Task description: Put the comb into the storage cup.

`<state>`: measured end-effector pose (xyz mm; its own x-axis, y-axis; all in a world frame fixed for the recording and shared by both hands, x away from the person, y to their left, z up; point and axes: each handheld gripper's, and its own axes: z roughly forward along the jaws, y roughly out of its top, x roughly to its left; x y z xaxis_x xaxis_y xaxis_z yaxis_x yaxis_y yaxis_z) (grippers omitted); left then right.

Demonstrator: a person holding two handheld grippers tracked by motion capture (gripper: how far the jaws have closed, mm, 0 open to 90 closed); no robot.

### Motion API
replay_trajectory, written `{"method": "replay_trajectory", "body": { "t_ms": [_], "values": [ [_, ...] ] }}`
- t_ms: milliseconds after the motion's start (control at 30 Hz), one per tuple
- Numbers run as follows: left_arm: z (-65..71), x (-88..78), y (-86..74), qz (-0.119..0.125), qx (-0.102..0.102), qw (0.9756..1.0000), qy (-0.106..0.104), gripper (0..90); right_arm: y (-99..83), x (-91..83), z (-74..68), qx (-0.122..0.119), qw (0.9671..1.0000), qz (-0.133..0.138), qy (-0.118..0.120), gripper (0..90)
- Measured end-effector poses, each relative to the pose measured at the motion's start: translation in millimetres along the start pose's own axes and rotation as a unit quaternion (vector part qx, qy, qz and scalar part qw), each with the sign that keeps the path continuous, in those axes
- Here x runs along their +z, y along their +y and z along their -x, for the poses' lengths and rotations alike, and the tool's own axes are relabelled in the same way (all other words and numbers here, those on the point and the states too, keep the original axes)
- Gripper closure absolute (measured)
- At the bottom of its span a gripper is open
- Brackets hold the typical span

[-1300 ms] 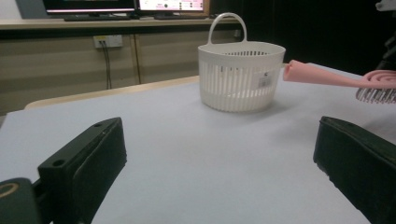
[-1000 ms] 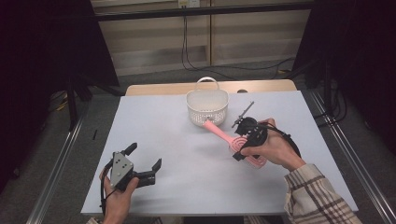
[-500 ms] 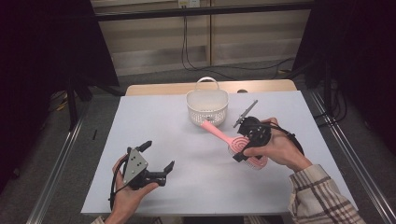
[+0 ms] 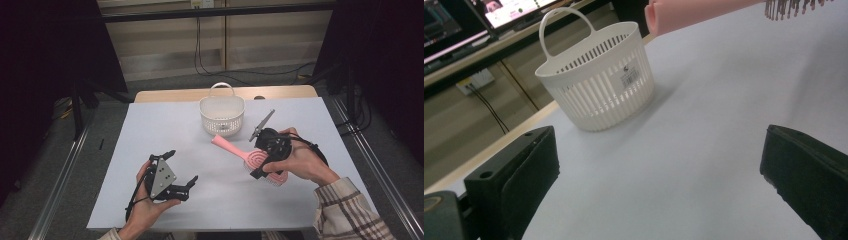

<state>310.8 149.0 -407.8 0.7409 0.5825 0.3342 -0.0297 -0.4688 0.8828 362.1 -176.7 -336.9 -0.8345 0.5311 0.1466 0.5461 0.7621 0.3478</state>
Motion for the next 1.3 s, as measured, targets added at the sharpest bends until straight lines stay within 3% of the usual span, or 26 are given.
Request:
{"method": "replay_trajectory", "body": {
  "t_ms": [67, 167, 300, 400, 567, 733, 867, 900, 967, 1133, 1233, 1267, 1300],
  "values": [
    [1.2, 2.4, 3.5, 0.001, 0.006, 1.0, -0.001, 2.5, 0.4, 0.3, -0.5, 0.001, 1.0, -0.002, 0.001, 19.3],
    [5.7, 5.9, 8.5, -0.001, 0.053, 0.9986, 0.008, 2.5, 1.5, 2.8, -1.0, -0.003, 1.0, -0.007, 0.002, 19.3],
    [11.4, 12.1, 12.6, -0.004, 0.08, 0.9968, 0.007, 3.3, 3.7, 7.1, -2.8, -0.007, 0.9999, -0.014, 0.006, 19.4],
    [14.8, 16.8, 14.7, -0.007, 0.11, 0.9939, 0.012, 3.5, 5.9, 9.4, -4.0, -0.01, 0.9998, -0.015, 0.009, 19.4],
    [19.8, 23.0, 18.4, -0.009, 0.165, 0.9859, 0.028, 3.6, 9.6, 10.0, -6.4, -0.016, 0.9997, -0.018, 0.011, 19.3],
    [26.2, 26.2, 22.8, -0.01, 0.22, 0.9743, 0.045, 4.0, 11.6, 10.7, -9.2, -0.022, 0.9994, -0.024, 0.011, 19.4],
    [28.5, 29.2, 26.1, -0.005, 0.234, 0.971, 0.048, 4.8, 12.9, 12.0, -10.5, -0.021, 0.9994, -0.024, 0.012, 19.4],
    [29.0, 29.6, 26.7, -0.004, 0.24, 0.9691, 0.054, 4.7, 13.2, 12.4, -10.6, -0.022, 0.9994, -0.024, 0.013, 19.4],
    [30.1, 30.8, 28.5, -0.007, 0.266, 0.9621, 0.061, 4.8, 13.9, 13.0, -10.6, -0.021, 0.9994, -0.025, 0.013, 19.3],
    [35.4, 33.7, 32.6, -0.005, 0.305, 0.9502, 0.064, 6.6, 14.8, 14.7, -10.6, -0.023, 0.9992, -0.028, 0.017, 19.3],
    [38.7, 37.1, 35.0, -0.001, 0.349, 0.9345, 0.07, 8.7, 15.4, 15.0, -11.1, -0.019, 0.9993, -0.026, 0.019, 19.3],
    [39.9, 38.7, 35.3, 0.0, 0.355, 0.9322, 0.07, 8.8, 15.8, 14.8, -11.4, -0.017, 0.9994, -0.025, 0.018, 19.3],
    [41.0, 39.6, 35.6, -0.003, 0.355, 0.9322, 0.069, 8.9, 16.1, 14.7, -11.6, -0.017, 0.9994, -0.026, 0.018, 19.3]
  ]
}}
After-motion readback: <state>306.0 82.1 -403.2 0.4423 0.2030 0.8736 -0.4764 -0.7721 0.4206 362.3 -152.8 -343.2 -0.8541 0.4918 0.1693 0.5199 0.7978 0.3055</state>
